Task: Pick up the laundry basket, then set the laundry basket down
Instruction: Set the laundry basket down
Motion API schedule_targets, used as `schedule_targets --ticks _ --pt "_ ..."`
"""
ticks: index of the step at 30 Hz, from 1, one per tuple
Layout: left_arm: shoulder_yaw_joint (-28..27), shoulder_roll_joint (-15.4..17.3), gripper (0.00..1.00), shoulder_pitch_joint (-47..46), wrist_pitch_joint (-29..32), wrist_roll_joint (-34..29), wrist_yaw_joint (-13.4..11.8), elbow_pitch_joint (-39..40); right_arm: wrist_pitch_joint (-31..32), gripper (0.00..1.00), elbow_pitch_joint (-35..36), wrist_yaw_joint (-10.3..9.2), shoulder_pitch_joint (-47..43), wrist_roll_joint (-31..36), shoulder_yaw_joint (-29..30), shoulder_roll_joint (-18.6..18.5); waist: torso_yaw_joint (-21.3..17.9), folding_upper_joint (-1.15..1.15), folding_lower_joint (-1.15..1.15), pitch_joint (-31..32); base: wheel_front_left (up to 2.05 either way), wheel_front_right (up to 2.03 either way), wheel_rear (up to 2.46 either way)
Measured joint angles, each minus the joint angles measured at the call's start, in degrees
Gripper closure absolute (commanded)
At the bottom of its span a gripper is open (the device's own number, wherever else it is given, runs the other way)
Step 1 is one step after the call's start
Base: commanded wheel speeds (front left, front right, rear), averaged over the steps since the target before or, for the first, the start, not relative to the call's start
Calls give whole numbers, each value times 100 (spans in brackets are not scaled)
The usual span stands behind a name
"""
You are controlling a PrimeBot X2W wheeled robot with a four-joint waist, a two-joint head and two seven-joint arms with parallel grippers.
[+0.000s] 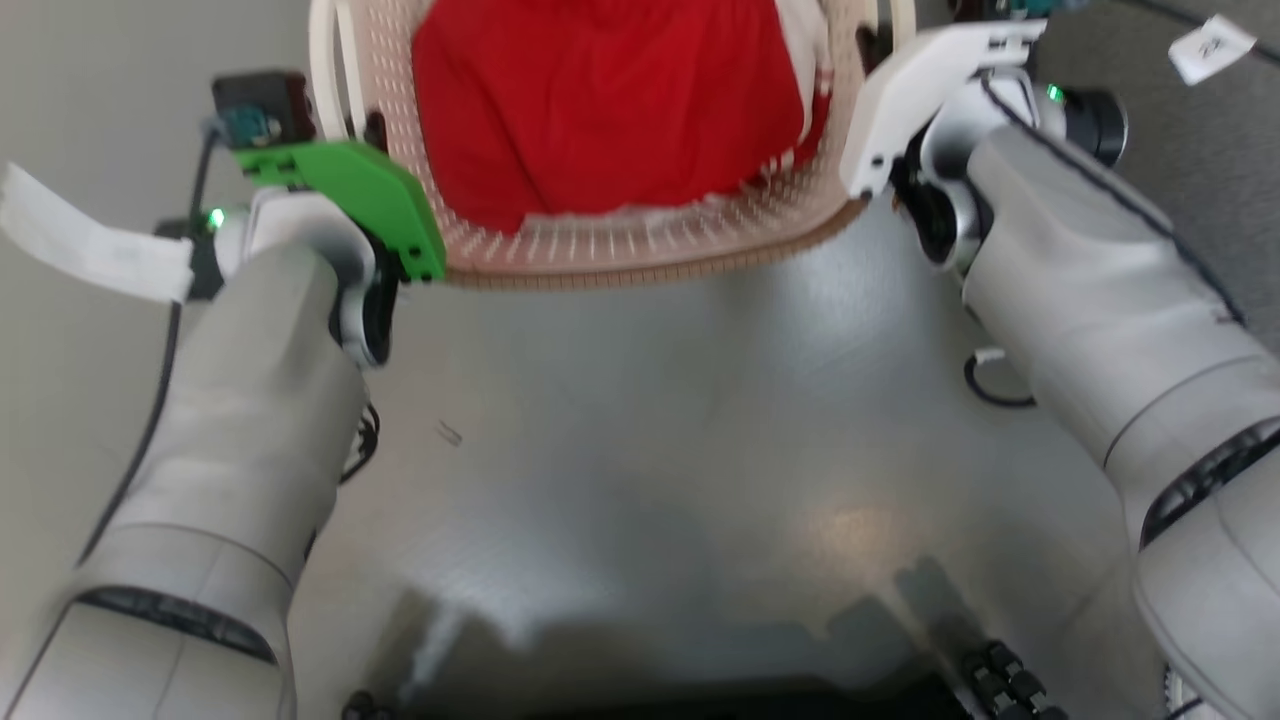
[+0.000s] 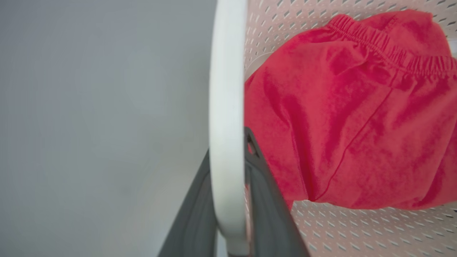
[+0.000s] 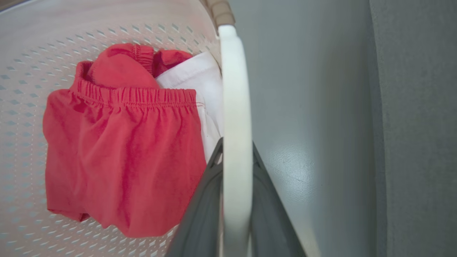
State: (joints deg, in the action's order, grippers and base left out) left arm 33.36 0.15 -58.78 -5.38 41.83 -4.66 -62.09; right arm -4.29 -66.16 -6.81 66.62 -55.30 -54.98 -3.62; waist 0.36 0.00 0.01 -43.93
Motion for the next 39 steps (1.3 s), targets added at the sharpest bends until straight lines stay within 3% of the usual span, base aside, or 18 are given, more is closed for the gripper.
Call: schedule_targets --ticks 17,38,39 --pt "10 30 100 -566 -299 -96 -40 -68 -319 100 -121 -27 527 141 4 8 41 0 0 -1135 0 0 0" --pt "127 -7 100 -840 -483 -180 25 -366 -527 100 -269 -19 647 147 -7 55 13 0 -1 -1373 0 0 0" --pt "125 -7 100 -855 -483 -180 46 -381 -534 93 -277 -19 661 148 -10 59 14 0 -1 -1378 0 0 0"
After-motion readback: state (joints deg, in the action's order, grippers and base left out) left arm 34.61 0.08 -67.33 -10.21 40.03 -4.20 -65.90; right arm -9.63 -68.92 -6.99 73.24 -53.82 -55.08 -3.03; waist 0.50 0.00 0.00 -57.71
